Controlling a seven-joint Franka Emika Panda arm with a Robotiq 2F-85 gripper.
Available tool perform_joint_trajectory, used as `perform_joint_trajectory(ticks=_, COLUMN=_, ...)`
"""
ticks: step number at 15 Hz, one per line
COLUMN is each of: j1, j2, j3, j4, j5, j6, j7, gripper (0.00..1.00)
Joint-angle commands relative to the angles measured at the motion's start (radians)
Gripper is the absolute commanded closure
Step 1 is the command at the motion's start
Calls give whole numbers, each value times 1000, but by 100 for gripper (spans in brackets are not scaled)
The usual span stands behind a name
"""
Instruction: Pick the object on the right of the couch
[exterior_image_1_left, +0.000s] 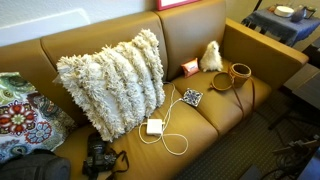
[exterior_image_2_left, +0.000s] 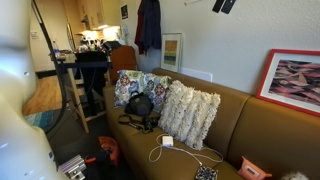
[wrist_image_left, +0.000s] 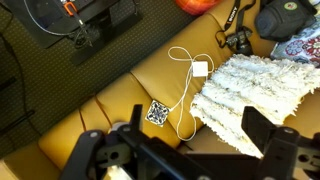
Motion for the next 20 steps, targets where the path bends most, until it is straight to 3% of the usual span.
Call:
perform_joint_trajectory(ticks=1, j1=37, j2=78, j3=21, j4=-28, j5=-25, j6=42, j7=-22, gripper=0)
perform_joint_trajectory(ticks=7, j1=140, j2=143, j3=23, j4=-246, j5=-109, j6=333, j7=-27, gripper=0)
perform_joint_trajectory(ticks=9, j1=167, j2=147, j3=17, j4=-359, j5=-124, j6=492, j7=-13, gripper=0)
perform_joint_trajectory(ticks=10, j1=131, j2=148, j3=72, j4=-388, j5=-136, j6=582, j7=-17, gripper=0)
perform_joint_trajectory(ticks=14, j1=121, j2=126, j3=102, j4=-612, j5=-111, j6=899, j7=-16, gripper=0)
perform_joint_trajectory(ticks=20, j1=89, j2=124, j3=105, j4=-832, j5=-94, j6=1174, j7=-15, gripper=0)
